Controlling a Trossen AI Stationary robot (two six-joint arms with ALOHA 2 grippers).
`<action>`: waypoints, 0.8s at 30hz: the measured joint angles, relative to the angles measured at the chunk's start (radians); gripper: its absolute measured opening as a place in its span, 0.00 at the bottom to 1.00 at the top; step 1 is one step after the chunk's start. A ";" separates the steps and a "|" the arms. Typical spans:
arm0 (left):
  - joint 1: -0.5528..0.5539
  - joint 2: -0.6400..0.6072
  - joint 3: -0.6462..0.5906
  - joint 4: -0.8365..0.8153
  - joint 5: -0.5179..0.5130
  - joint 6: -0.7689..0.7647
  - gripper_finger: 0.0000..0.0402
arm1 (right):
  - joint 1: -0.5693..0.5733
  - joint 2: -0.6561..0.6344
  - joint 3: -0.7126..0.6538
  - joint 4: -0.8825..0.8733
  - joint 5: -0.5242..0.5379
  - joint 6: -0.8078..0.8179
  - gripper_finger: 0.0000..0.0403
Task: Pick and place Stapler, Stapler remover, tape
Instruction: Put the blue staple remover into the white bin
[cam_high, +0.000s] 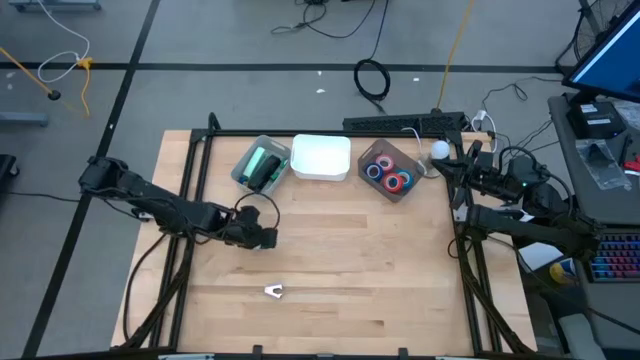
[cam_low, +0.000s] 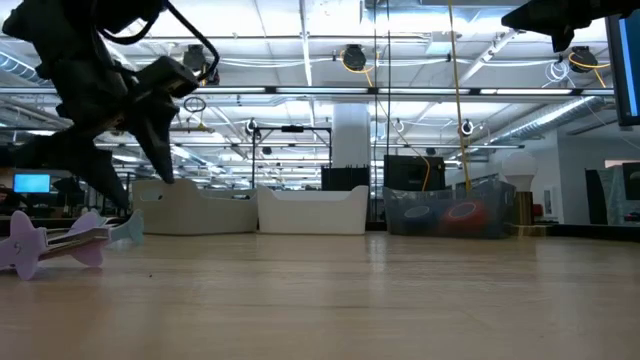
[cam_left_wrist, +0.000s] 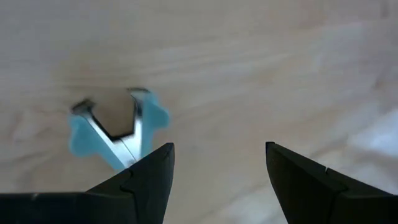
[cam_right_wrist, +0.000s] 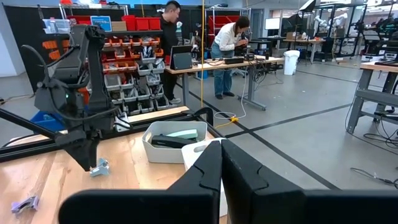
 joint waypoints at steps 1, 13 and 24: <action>-0.003 0.011 0.002 -0.002 -0.016 -0.001 0.63 | 0.000 0.000 0.000 0.000 0.000 0.000 0.00; -0.008 0.089 0.174 -0.320 -0.115 0.022 0.63 | 0.000 0.000 0.000 0.001 0.000 0.010 0.00; -0.008 0.135 0.175 -0.298 0.013 0.012 0.63 | 0.000 0.000 0.000 0.000 0.000 0.006 0.00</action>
